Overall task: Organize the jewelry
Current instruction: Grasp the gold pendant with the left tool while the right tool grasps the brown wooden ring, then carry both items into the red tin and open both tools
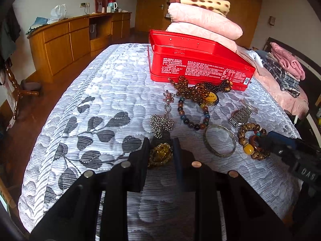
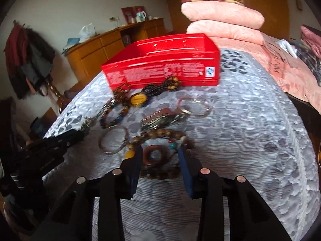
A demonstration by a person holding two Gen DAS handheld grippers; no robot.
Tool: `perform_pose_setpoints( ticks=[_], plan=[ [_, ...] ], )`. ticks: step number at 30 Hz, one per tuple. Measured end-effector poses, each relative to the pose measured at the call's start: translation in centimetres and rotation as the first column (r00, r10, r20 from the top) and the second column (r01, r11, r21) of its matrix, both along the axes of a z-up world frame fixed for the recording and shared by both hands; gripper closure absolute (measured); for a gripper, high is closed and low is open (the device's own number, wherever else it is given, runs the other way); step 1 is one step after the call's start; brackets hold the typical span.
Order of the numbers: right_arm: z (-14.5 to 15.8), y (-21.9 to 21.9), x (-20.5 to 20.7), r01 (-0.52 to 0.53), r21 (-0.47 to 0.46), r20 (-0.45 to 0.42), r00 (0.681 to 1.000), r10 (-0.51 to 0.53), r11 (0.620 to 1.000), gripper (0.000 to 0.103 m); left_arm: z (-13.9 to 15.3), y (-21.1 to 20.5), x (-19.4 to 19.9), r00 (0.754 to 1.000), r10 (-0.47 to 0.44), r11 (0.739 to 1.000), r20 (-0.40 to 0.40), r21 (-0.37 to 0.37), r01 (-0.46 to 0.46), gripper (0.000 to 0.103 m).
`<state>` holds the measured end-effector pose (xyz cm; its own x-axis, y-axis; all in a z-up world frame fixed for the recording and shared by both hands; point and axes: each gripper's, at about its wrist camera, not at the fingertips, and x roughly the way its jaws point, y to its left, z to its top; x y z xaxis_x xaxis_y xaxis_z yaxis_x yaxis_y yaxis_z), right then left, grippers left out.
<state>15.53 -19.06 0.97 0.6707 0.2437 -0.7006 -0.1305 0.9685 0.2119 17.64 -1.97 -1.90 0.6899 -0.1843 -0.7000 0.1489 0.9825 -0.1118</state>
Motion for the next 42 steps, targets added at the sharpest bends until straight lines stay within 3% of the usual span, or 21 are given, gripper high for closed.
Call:
perform_pose_setpoints(
  ticks=[12, 15, 22, 29, 34, 38, 42],
  plan=[
    [-1.0, 1.5, 0.6, 0.001, -0.087, -0.007, 1.0, -0.001, 0.996, 0.069, 0.0, 0.0, -0.2, 1.0, 0.008, 1.0, 0.01, 0.009, -0.009, 0.081],
    [-1.0, 1.7, 0.5, 0.011, -0.116, 0.001, 1.0, -0.011, 0.993, 0.074, 0.0, -0.2, -0.3, 1.0, 0.014, 1.0, 0.015, 0.022, -0.014, 0.081],
    [-0.5, 1.5, 0.0, 0.015, -0.094, 0.016, 1.0, -0.014, 0.995, 0.074, 0.2, -0.1, -0.7, 0.999, 0.022, 0.999, 0.028, 0.023, -0.023, 0.081],
    [2.5, 0.4, -0.7, 0.043, -0.045, 0.128, 0.991, -0.037, 0.998, 0.074, 2.2, -0.1, -1.2, 0.994, 0.035, 0.999, 0.099, 0.004, -0.035, 0.081],
    [5.9, -0.5, 0.8, 0.071, -0.034, 0.207, 0.976, -0.063, 0.997, 0.074, 4.9, -0.9, 0.5, 0.988, 0.03, 1.0, 0.155, -0.01, -0.028, 0.081],
    [8.8, -1.2, 4.0, 0.098, -0.042, 0.259, 0.962, -0.084, 0.994, 0.074, 7.6, -1.8, 3.3, 0.982, 0.024, 0.999, 0.189, -0.03, -0.018, 0.081],
    [9.5, -2.3, 8.4, 0.098, -0.003, 0.242, 0.966, -0.095, 0.995, 0.074, 9.4, -3.6, 7.9, 0.978, 0.009, 1.0, 0.206, -0.028, -0.004, 0.081]
  ],
)
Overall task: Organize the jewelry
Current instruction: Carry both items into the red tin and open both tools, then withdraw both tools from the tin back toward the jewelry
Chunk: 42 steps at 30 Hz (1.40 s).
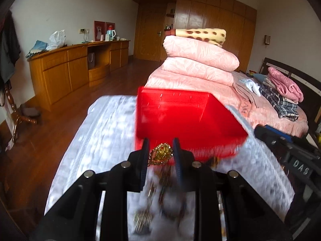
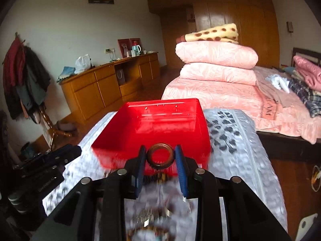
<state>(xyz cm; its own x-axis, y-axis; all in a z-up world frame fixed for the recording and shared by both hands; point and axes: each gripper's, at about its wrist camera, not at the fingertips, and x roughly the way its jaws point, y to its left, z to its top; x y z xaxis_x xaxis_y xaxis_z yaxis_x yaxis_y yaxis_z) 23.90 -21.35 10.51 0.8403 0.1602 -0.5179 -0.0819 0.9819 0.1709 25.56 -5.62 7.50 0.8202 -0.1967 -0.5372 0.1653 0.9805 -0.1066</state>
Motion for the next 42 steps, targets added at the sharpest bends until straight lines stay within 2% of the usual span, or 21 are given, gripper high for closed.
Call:
perform_pose_setpoints(
  ticks=[3, 7, 11, 12, 13, 15, 17, 24, 27, 30, 35, 42],
  plan=[
    [-0.3, -0.3, 3.6, 0.009, -0.007, -0.014, 1.0, -0.01, 1.0, 0.074, 0.2, -1.3, 3.5, 1.0, -0.007, 1.0, -0.007, 0.002, 0.007, 0.081],
    [-2.0, -0.8, 7.3, 0.025, 0.012, -0.065, 0.998, -0.024, 1.0, 0.074, -0.9, -2.5, 7.6, 0.999, 0.011, 1.0, -0.032, 0.015, -0.01, 0.081],
    [-3.2, -1.0, 8.6, 0.021, 0.001, -0.089, 0.996, -0.021, 1.0, 0.073, -2.2, -2.6, 9.7, 0.998, 0.011, 1.0, -0.067, 0.013, -0.01, 0.08],
    [-3.3, -0.9, 8.7, 0.025, -0.007, -0.089, 0.996, -0.026, 1.0, 0.07, -2.4, -2.7, 10.0, 0.997, 0.013, 1.0, -0.071, 0.022, -0.012, 0.079],
    [-3.4, -1.1, 8.8, 0.03, -0.014, -0.088, 0.996, -0.031, 0.999, 0.06, -2.5, -2.7, 10.1, 0.997, 0.021, 0.999, -0.068, 0.031, -0.019, 0.069],
    [-3.5, -1.3, 8.8, 0.037, -0.008, -0.082, 0.996, -0.037, 0.999, 0.059, -2.5, -2.7, 10.1, 0.998, 0.02, 0.999, -0.061, 0.03, -0.019, 0.061],
    [-3.6, -1.4, 8.6, 0.036, 0.002, -0.076, 0.996, -0.036, 0.999, 0.059, -2.5, -2.5, 10.1, 0.998, 0.016, 1.0, -0.057, 0.024, -0.015, 0.061],
    [-2.9, -1.8, 7.3, 0.041, 0.028, -0.046, 0.998, -0.04, 0.999, 0.059, -1.0, -1.8, 8.1, 1.0, 0.026, 1.0, -0.009, 0.008, -0.026, 0.054],
    [-2.6, -2.0, 5.2, 0.043, 0.053, -0.024, 0.999, -0.041, 0.998, 0.059, -0.5, -1.1, 6.0, 0.999, 0.035, 0.999, 0.014, -0.005, -0.035, 0.053],
    [-2.8, -1.8, 2.4, 0.045, 0.05, -0.015, 0.999, -0.045, 0.998, 0.059, -0.6, -0.3, 3.1, 0.999, 0.046, 0.999, 0.022, 0.014, -0.046, 0.053],
    [-4.1, -1.5, -1.7, 0.065, 0.039, -0.055, 0.997, -0.062, 0.997, 0.059, -1.8, 0.3, -0.5, 0.998, 0.058, 0.998, 0.005, 0.026, -0.058, 0.053],
    [-6.5, -1.0, -5.0, 0.06, 0.029, -0.131, 0.99, -0.055, 0.998, 0.059, -4.0, 0.7, -4.6, 0.998, 0.057, 0.997, -0.038, 0.063, -0.054, 0.053]
  ],
)
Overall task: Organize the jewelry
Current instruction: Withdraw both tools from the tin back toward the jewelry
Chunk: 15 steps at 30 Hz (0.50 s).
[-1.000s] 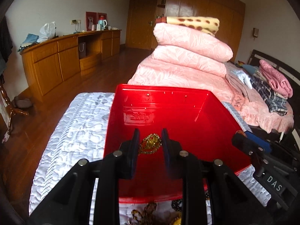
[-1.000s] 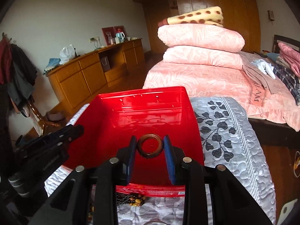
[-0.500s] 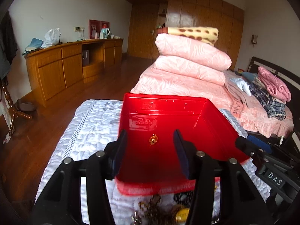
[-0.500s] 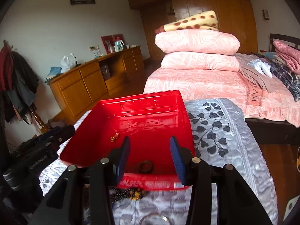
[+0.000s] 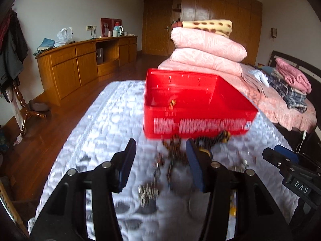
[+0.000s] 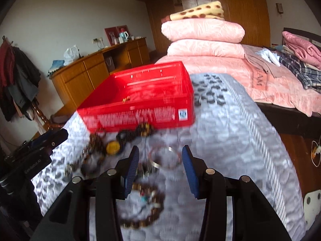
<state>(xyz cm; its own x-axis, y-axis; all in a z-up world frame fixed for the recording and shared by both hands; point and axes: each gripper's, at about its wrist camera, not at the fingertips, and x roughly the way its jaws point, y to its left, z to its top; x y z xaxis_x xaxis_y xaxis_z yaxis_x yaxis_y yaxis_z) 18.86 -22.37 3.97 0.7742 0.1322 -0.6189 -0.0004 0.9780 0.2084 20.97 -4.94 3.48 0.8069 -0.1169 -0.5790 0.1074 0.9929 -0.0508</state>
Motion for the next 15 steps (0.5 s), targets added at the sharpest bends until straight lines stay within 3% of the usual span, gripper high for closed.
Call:
perform_pose_setpoints(
  ticks=[15],
  plan=[
    [-3.3, 1.8, -3.4, -0.041, -0.019, -0.079, 0.996, 0.039, 0.999, 0.057, -3.1, 1.6, -4.0, 0.999, 0.034, 0.999, -0.034, 0.001, -0.034, 0.053]
  ],
)
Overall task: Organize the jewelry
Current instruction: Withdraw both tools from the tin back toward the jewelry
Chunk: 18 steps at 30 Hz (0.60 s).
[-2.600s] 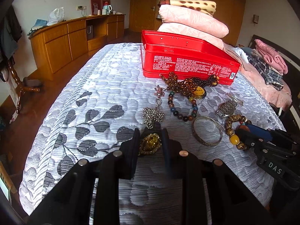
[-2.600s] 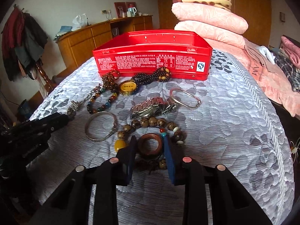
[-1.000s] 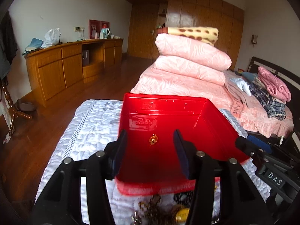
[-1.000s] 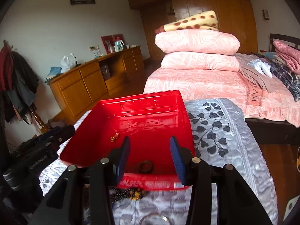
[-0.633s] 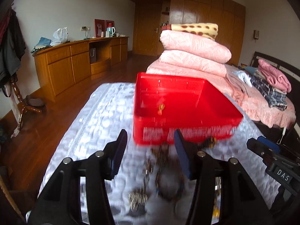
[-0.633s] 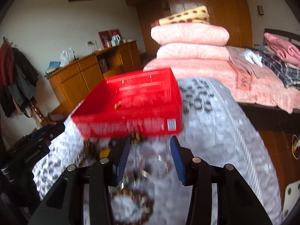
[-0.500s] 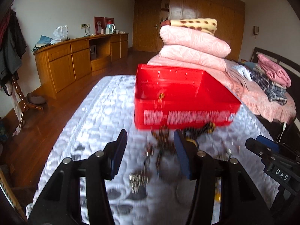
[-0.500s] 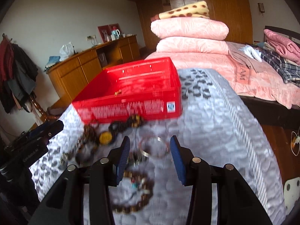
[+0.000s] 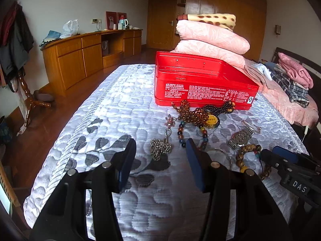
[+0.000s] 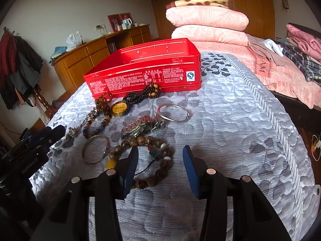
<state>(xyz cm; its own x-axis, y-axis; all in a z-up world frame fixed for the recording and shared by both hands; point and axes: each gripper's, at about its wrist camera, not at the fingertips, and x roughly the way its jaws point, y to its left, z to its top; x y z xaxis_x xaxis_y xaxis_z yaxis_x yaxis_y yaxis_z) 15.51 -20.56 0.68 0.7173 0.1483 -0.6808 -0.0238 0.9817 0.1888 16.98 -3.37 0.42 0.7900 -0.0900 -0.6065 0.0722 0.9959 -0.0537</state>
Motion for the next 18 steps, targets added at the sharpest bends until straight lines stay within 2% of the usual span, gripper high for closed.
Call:
perform_pose_setpoints(
  ticks=[15, 18],
  plan=[
    [-0.9, 0.8, 0.3, 0.004, -0.039, -0.04, 0.999, -0.006, 0.999, 0.058, -0.6, -1.9, -1.1, 0.999, -0.038, 0.999, -0.001, 0.0, 0.038, 0.053],
    [-0.9, 1.0, 0.2, 0.007, -0.066, -0.034, 0.999, -0.009, 0.998, 0.065, -0.6, -2.5, -1.3, 0.998, -0.056, 0.998, -0.004, -0.002, 0.056, 0.053]
  ],
)
